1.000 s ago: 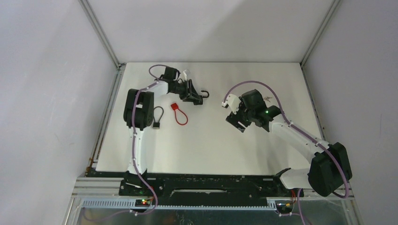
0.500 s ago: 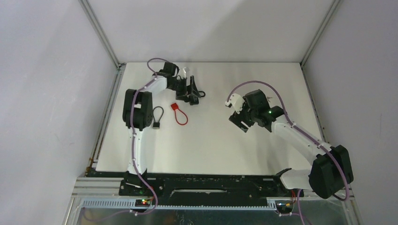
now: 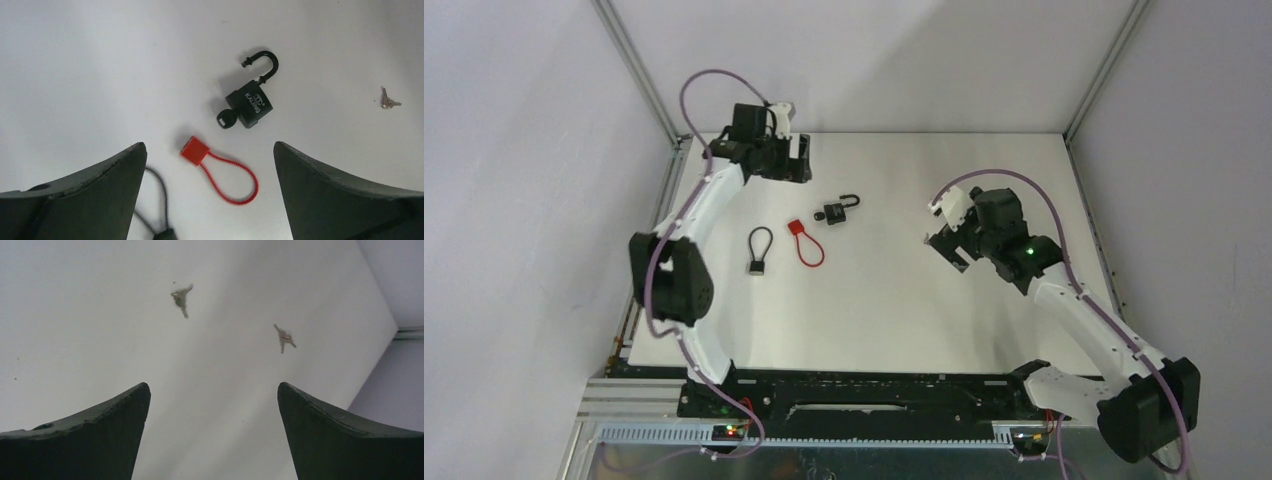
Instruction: Unlock with the key
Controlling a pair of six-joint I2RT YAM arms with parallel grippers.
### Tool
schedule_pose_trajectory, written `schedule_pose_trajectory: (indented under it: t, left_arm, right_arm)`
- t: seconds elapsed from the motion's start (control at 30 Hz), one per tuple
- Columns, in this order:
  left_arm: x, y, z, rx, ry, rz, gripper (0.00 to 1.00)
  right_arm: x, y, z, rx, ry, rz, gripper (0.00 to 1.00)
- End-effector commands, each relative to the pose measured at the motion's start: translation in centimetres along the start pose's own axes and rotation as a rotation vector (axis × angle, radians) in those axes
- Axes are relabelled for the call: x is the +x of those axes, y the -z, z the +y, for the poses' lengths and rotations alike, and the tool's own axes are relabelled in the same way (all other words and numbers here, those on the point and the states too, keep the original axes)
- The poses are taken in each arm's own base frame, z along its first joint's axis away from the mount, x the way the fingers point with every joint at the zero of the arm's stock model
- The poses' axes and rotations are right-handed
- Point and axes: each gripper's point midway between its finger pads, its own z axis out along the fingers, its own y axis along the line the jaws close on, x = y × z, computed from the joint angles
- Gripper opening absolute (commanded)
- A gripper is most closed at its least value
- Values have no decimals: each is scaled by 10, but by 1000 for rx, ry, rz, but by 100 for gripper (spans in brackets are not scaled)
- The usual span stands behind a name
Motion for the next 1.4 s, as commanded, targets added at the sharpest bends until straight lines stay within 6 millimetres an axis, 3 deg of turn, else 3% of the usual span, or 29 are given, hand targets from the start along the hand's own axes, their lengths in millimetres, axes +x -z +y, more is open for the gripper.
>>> schedule_pose_trajectory:
  t: [0.0, 0.1, 0.2, 0.4, 0.6, 0.77, 0.9, 1.13, 1.37]
  left_arm:
    - [-25, 76, 20, -184, -120, -154, 100]
    - [-19, 112, 16, -207, -172, -225, 100]
    - [0, 136, -3, -122, -245, -275, 100]
    - [49, 159, -20, -47, -219, -140, 100]
    - [73, 155, -20, -36, -306, -25, 100]
    - [82, 127, -4, -137, -358, 66, 100]
    - [90, 107, -7, -136, -377, 136, 100]
    - [103, 98, -18, -80, -362, 167, 100]
    - [102, 111, -25, -49, -369, 159, 100]
  right_arm:
    - [-25, 24, -26, 115, -47, -121, 99]
    - [-37, 33, -29, 108, -87, -195, 99]
    - [-41, 35, -29, 87, -161, -208, 99]
    - [-35, 31, -31, 67, -198, -155, 99]
    - [-19, 5, -9, -36, -194, -66, 99]
    - [-11, -19, 12, -107, -194, 1, 99]
    - [-7, -50, 12, -145, -230, 64, 99]
    - [1, -107, 22, -291, -264, 210, 81]
    - [21, -152, 27, -381, -181, 338, 59]
